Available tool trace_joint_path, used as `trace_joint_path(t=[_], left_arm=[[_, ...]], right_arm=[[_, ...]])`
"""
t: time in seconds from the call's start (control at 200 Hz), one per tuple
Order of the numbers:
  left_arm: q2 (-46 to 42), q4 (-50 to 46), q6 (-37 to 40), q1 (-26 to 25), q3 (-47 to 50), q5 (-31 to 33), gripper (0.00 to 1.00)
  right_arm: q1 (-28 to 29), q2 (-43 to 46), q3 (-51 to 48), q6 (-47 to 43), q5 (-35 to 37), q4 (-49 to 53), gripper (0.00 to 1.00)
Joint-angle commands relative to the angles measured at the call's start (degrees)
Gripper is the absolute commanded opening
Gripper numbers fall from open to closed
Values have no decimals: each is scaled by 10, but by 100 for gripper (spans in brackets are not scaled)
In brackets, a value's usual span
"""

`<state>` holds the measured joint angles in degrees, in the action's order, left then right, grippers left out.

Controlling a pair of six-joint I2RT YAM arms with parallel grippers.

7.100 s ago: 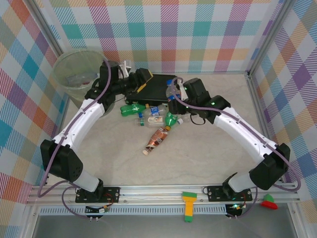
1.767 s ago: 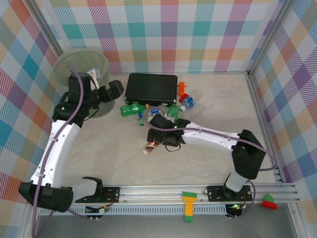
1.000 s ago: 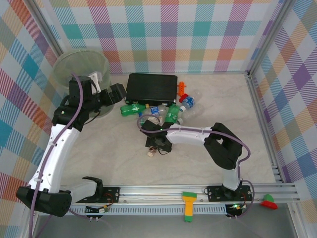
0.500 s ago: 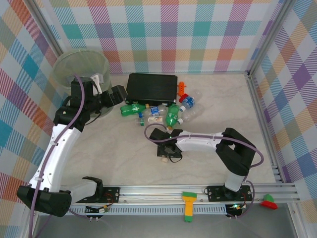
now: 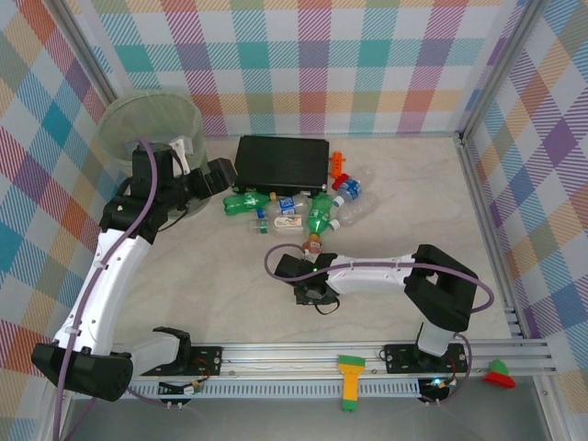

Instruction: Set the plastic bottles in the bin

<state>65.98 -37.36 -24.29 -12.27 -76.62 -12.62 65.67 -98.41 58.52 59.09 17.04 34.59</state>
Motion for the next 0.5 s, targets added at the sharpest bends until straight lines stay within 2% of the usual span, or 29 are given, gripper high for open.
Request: trace_joint_path(t=[0.0, 0.165, 0.375, 0.495], left_arm=[[2, 6, -11, -6, -7, -13, 100], [4, 16, -44, -6, -4, -37, 99], [22, 73, -117, -6, 12, -119, 100], [28, 114, -156, -7, 28, -158, 95]], right_arm=[[4, 15, -3, -11, 21, 11, 35], [8, 60, 0, -27, 47, 31, 32], [14, 137, 13, -96, 93, 44, 32], [15, 178, 30, -145, 107, 41, 32]])
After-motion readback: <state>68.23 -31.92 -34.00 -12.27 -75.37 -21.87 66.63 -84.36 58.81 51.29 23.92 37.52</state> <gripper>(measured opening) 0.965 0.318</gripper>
